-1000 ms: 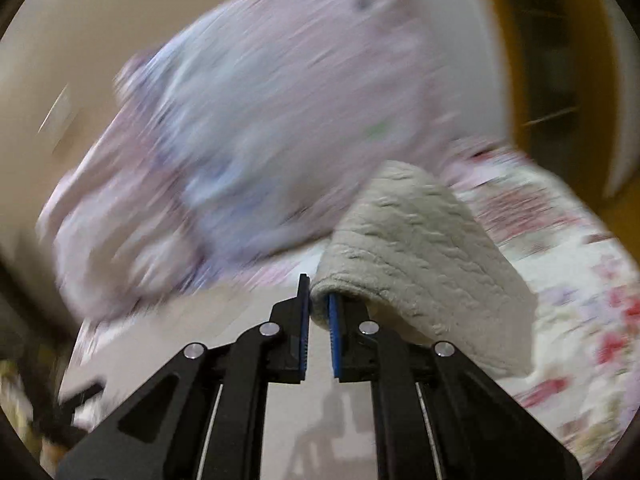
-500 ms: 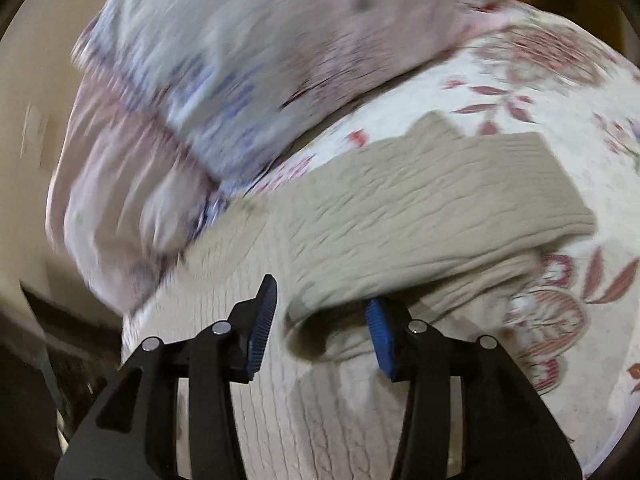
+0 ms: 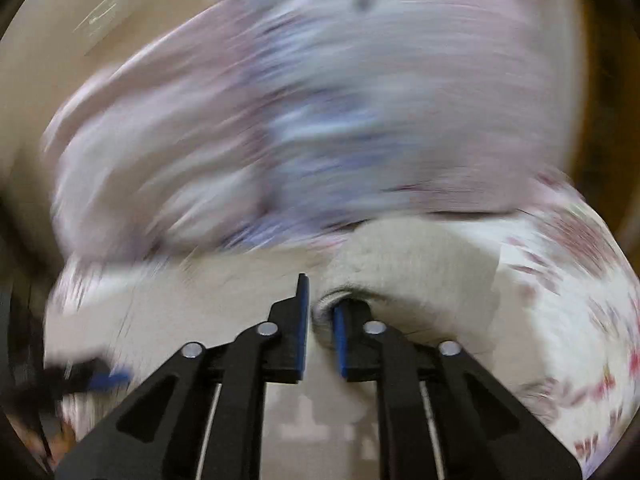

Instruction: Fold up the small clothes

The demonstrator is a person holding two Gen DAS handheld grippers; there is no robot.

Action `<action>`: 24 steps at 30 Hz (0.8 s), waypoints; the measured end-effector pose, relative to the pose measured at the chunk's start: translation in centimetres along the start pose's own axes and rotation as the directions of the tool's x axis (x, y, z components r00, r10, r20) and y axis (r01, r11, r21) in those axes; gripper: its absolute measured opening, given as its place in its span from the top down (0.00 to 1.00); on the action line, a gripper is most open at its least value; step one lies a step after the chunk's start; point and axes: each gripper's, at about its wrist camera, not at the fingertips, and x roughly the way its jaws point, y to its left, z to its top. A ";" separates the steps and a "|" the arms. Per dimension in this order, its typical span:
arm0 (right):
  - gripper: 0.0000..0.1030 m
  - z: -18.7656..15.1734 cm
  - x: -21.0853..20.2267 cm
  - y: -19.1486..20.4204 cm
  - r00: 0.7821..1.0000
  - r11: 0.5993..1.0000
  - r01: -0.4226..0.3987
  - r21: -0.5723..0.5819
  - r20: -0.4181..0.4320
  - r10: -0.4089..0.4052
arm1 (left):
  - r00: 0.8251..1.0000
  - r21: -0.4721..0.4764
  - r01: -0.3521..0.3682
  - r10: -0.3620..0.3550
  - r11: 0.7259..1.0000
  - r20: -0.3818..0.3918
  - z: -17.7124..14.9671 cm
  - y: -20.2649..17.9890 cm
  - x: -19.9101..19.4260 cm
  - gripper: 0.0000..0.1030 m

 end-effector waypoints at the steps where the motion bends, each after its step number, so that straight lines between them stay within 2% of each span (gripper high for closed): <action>1: 0.63 -0.8 1.0 1.4 0.999 0.998 -0.026 -0.052 -0.043 0.024 | 1.000 -0.010 0.006 -0.006 1.000 -0.004 0.0 0.2 0.1 0.15; 3: 0.62 -2.6 2.7 3.9 0.991 0.987 -0.063 -0.146 -0.123 0.045 | 1.000 -0.034 0.019 -0.019 0.999 -0.018 -0.1 0.5 0.5 0.18; 5: 0.62 -4.1 3.2 4.5 0.984 0.984 -0.096 -0.152 -0.163 0.070 | 0.999 -0.054 0.022 -0.024 0.998 -0.029 -0.2 0.6 0.8 0.21; 8: 0.61 -4.5 2.3 2.1 0.976 0.989 -0.144 -0.025 -0.166 0.138 | 0.999 -0.072 0.024 -0.027 0.997 -0.039 -0.3 0.6 1.1 0.21; 9: 0.57 -4.5 1.7 1.5 0.978 0.989 -0.150 -0.003 -0.149 0.148 | 0.999 -0.075 0.029 -0.032 0.997 -0.043 -0.4 0.4 1.4 0.21; 10: 0.53 -4.4 1.1 0.7 0.981 0.990 -0.140 0.018 -0.134 0.141 | 0.999 -0.073 0.027 -0.030 0.997 -0.044 -0.4 0.3 1.5 0.21; 12: 0.53 -4.4 0.1 -0.8 0.984 0.989 -0.122 0.081 -0.121 0.131 | 0.999 -0.079 0.022 -0.026 0.997 -0.042 -0.3 0.1 1.9 0.25; 13: 0.53 -4.6 -0.6 -2.4 0.982 0.979 -0.123 0.162 -0.120 0.143 | 0.999 -0.091 0.022 -0.026 0.996 -0.042 -0.3 0.2 2.0 0.28; 15: 0.53 -5.1 -1.1 -5.6 0.978 0.939 -0.123 0.322 -0.122 0.170 | 0.999 -0.121 0.012 -0.017 0.993 -0.042 -0.1 0.4 2.4 0.34; 16: 0.53 -5.6 -1.6 -7.8 0.977 0.905 -0.111 0.412 -0.122 0.175 | 0.999 -0.127 0.002 -0.007 0.992 -0.043 0.0 0.5 2.5 0.37; 18: 0.53 -6.6 -1.9 -11.1 0.982 0.850 -0.071 0.522 -0.114 0.153 | 0.998 -0.131 -0.034 0.027 0.991 -0.049 0.4 0.7 2.9 0.46; 20: 0.53 -7.6 -2.0 -14.1 0.988 0.786 -0.005 0.618 -0.116 0.098 | 0.997 -0.129 -0.062 0.055 0.990 -0.057 0.8 1.0 3.4 0.62; 21: 0.52 -7.9 -2.0 -15.1 0.989 0.757 0.000 0.653 -0.110 0.095 | 0.996 -0.128 -0.071 0.064 0.989 -0.061 1.0 1.1 3.8 0.67; 22: 0.52 -8.5 -2.1 -16.5 0.991 0.709 -0.009 0.705 -0.086 0.098 | 0.996 -0.124 -0.076 0.069 0.989 -0.064 1.2 1.1 4.0 0.77; 23: 0.54 -8.6 -1.9 -17.2 0.993 0.684 -0.018 0.729 -0.066 0.096 | 0.995 -0.115 -0.082 0.075 0.990 -0.065 1.4 1.1 4.3 0.89; 24: 0.57 -8.7 -1.9 -18.0 0.996 0.662 -0.019 0.749 -0.046 0.082 | 0.995 -0.096 -0.086 0.081 0.992 -0.062 1.8 0.9 4.6 0.92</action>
